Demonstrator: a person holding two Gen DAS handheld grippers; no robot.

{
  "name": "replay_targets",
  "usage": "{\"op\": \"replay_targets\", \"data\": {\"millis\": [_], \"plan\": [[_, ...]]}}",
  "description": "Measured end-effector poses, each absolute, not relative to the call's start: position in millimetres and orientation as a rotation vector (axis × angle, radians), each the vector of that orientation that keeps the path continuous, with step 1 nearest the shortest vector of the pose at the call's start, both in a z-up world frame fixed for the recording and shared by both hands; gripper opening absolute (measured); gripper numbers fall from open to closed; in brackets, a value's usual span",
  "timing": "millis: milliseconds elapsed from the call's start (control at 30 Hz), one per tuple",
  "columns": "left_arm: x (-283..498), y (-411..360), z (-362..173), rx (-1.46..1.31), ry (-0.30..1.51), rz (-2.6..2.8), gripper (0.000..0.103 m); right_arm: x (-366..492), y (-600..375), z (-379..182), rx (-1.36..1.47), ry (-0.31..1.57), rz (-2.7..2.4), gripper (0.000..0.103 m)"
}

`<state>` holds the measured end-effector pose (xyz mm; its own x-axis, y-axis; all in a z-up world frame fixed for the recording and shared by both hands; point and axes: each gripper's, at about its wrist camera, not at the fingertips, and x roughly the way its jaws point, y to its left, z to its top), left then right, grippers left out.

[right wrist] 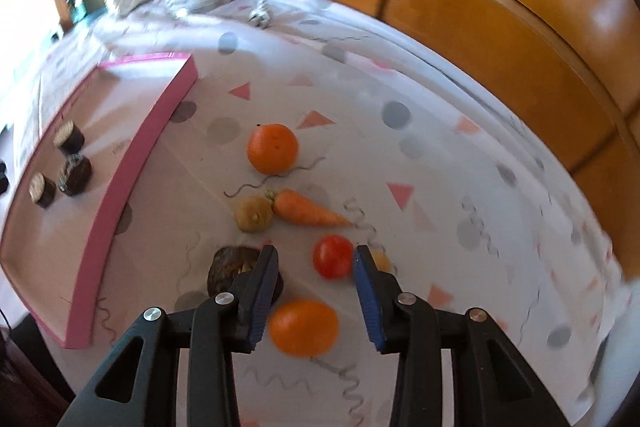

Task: Organize fruits
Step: 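Withdraw the left gripper from the tray, then reach the right gripper to the orange carrot and grasp it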

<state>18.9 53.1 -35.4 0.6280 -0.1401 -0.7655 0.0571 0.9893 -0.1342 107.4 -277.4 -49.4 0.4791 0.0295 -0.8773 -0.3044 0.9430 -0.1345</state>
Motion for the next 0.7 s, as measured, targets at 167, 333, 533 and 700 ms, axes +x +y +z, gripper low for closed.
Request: {"op": "replay_targets", "data": {"millis": [167,333,533,700], "plan": [[21.0,58.1,-38.5,-0.116,0.9,-0.101,0.057,126.7,-261.8,-65.8,-0.391,1.101,0.244,0.039],[23.1,62.6,-40.5,-0.131,0.911,-0.083,0.058,139.5,-253.2,-78.9,-0.461,1.12,0.269,0.039],[27.6,61.4,-44.8,-0.133,0.931,-0.076,0.058,148.8,-250.8,-89.3,-0.515,1.131,0.305,0.039],[29.0,58.1,-45.9,-0.128,0.941,-0.075,0.058,155.1,-254.8,-87.7,-0.468,1.124,0.294,0.022]]}}
